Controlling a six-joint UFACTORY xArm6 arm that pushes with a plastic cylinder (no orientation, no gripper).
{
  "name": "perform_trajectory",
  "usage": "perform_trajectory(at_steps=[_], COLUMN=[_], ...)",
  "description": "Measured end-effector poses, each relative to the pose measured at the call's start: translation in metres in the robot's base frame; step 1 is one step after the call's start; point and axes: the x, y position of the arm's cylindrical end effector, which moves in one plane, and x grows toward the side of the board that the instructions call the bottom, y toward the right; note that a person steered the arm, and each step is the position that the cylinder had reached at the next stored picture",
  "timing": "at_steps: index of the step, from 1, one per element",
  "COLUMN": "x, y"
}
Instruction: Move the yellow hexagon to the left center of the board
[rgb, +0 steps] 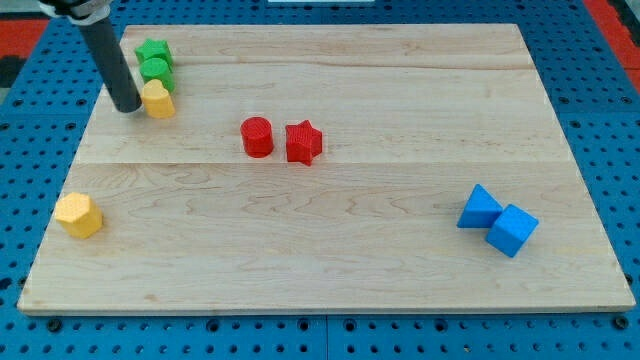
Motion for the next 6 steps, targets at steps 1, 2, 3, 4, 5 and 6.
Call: perform_trajectory(at_steps=[1,2,3,4,5,6], x=[0.097,0.190,0.200,0.143,0.118,0.098], y=[0.069,0.062,0.001,-0.028,-0.025,-0.025])
